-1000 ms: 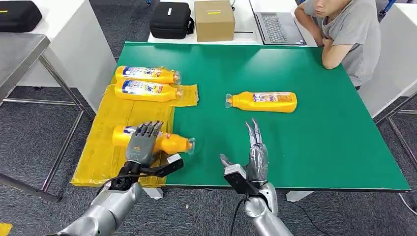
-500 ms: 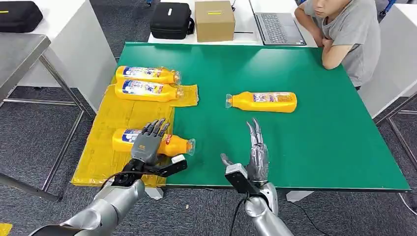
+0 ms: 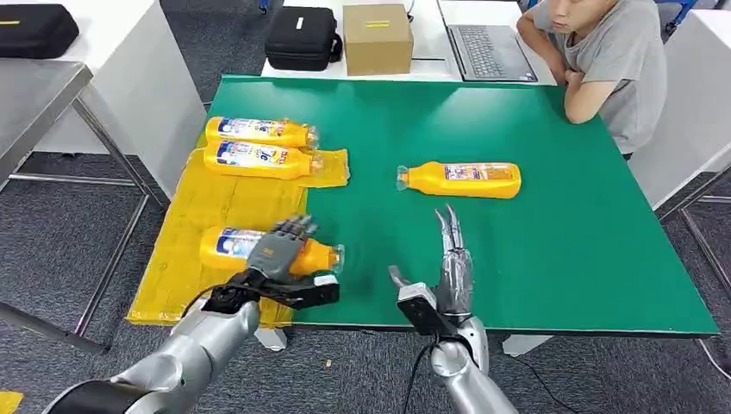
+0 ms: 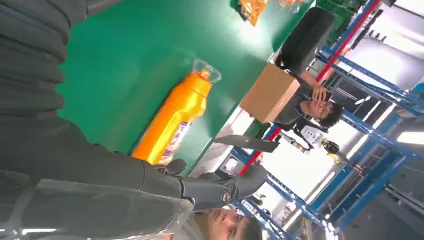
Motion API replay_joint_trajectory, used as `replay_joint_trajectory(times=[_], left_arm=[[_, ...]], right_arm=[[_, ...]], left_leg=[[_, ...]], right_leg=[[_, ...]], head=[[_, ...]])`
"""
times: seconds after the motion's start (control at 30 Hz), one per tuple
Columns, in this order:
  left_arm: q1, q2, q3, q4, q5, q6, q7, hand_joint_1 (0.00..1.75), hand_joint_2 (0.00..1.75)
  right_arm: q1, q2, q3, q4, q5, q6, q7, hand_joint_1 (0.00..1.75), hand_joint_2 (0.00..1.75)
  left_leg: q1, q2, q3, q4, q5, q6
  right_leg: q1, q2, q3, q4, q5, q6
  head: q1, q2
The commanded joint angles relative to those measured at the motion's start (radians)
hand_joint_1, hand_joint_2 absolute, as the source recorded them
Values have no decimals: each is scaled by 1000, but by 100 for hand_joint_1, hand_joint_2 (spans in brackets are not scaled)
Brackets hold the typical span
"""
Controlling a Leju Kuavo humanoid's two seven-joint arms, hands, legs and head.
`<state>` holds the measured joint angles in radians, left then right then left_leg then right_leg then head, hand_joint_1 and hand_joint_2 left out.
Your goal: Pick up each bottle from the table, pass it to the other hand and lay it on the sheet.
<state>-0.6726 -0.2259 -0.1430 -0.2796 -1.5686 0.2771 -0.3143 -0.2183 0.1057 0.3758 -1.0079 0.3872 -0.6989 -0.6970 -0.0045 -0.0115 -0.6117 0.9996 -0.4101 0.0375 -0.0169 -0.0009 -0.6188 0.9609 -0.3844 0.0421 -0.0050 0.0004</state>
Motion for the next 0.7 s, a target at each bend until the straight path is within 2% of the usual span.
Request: replay_joint_trajectory(times=[0.03, 0.3, 0.7], left_arm=[[7, -15, -204, -4, -2, -27, -49, 0, 0], [21, 7, -293, -81, -2, 53, -10, 0, 0], [10, 3, -312, -106, 28, 110, -22, 0, 0]], right_arm=[[15, -24, -57, 4, 15, 1, -1, 0, 175], [5, -17, -48, 10, 27, 1, -1, 0, 175], [12, -11, -75, -4, 52, 1, -1, 0, 175]], left_leg=[[1, 1, 5, 0, -3, -2], [1, 3, 2, 0, -2, -2], [1, 2, 1, 1, -2, -2]], right_leg=[[1, 0, 5, 0, -2, -2], [1, 1, 2, 0, -1, -1], [1, 1, 0, 1, -2, -2]], head=[[0, 0], [0, 0], [0, 0]])
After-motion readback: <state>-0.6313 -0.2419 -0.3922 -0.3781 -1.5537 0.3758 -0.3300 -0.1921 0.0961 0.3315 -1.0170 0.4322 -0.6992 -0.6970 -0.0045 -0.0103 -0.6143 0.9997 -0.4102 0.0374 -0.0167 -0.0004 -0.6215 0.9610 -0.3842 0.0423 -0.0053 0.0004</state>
